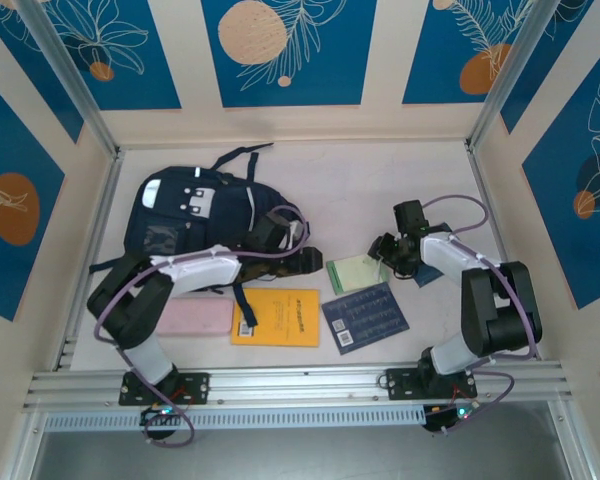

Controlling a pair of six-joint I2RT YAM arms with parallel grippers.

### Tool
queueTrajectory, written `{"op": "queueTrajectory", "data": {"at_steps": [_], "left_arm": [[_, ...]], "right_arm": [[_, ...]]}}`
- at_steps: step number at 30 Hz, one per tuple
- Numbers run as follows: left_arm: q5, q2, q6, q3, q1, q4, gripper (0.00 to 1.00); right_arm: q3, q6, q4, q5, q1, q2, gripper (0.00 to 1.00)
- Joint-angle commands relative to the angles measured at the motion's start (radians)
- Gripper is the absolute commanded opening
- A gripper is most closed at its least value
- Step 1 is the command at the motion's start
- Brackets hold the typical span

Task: Pack the student bag
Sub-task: Pick up the loose stationery from the center of the table.

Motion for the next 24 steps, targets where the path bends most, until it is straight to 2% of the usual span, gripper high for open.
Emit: {"op": "queueTrajectory", "data": {"at_steps": [1,4,7,10,18,24], "left_arm": [[0.052,0.071,-0.037,0.052,-0.010,0.056,0.71],[0.093,0.145,-0.064,0.088,-0.011,0.073,0.74],[0.111,0.197,-0.087,0.108,-0.012,0.086,0.78],[0.138,0.238,-0.115,0.118,-0.013,0.110,0.79],[0.225,0.307,-0.218,0.119,-0.016,0.250,0.78],[0.277,0.283,-0.312,0.076,-0.011,0.411,0.75]], "right_arm": [[-0.021,0.015,0.037,-0.091,0.001,0.024,0.51],[-0.046,0.031,0.069,-0.123,-0.009,0.037,0.47],[-0.062,0.051,0.100,-0.186,-0.026,0.052,0.34],[-0.072,0.064,0.097,-0.189,-0.022,0.036,0.29],[-0.132,0.143,0.198,-0.326,-0.024,0.027,0.22],[-0.150,0.158,0.225,-0.359,-0.024,0.036,0.22]]}}
